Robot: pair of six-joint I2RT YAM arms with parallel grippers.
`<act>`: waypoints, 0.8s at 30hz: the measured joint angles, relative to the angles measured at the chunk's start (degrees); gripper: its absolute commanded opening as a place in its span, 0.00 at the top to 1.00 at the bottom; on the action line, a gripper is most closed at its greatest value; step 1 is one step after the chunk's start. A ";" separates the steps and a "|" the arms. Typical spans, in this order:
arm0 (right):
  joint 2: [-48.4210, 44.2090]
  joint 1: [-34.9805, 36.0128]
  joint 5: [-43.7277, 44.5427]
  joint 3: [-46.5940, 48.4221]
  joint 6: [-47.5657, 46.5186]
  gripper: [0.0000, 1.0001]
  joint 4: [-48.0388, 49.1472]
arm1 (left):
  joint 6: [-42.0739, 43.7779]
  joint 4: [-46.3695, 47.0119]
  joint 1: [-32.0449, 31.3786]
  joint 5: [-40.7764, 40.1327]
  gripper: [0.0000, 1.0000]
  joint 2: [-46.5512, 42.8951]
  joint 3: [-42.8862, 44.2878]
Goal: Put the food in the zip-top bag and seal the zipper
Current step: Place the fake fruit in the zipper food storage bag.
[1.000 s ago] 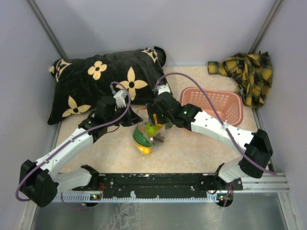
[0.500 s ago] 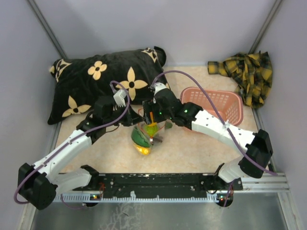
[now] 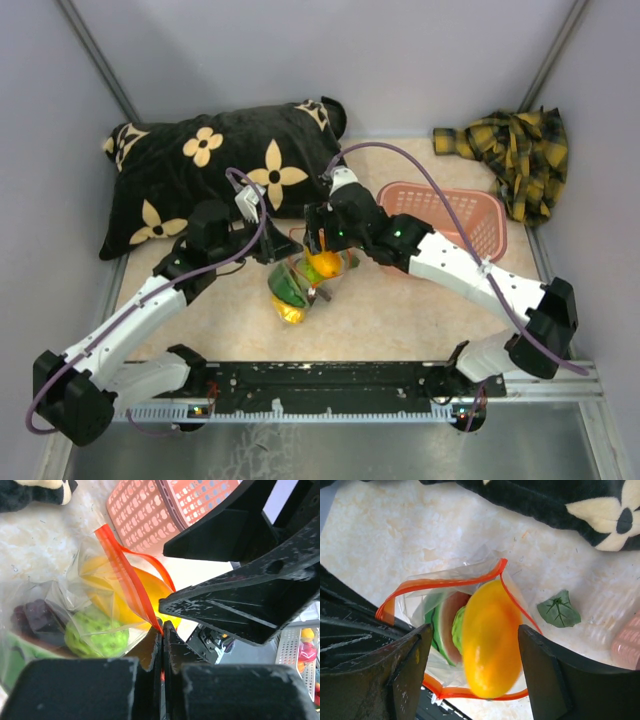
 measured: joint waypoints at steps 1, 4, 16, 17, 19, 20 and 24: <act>-0.61 0.00 0.11 0.00 -0.02 0.30 -0.07 | -0.02 0.20 0.00 0.11 1.00 -0.09 0.00; -2.01 0.00 0.55 0.00 -0.07 0.32 -0.28 | -0.04 0.33 0.00 0.11 1.00 -0.09 -0.07; -8.26 -5.22 3.02 -7.06 -0.02 0.52 -2.51 | -0.22 0.66 0.00 0.09 1.00 -0.09 -0.26; -8.26 -5.25 2.84 -8.17 0.00 0.53 -2.56 | -0.22 0.66 0.00 0.09 1.00 -0.09 -0.26; -8.22 -5.25 2.78 -9.97 0.04 0.56 -2.73 | -0.22 0.66 0.00 0.09 1.00 -0.09 -0.26; -8.20 -5.25 2.80 -10.82 0.13 0.58 -2.75 | -0.22 0.66 0.00 0.09 1.00 -0.09 -0.26; -8.09 -5.27 2.89 -13.33 0.22 0.62 -2.49 | -0.22 0.66 0.00 0.11 1.00 -0.09 -0.26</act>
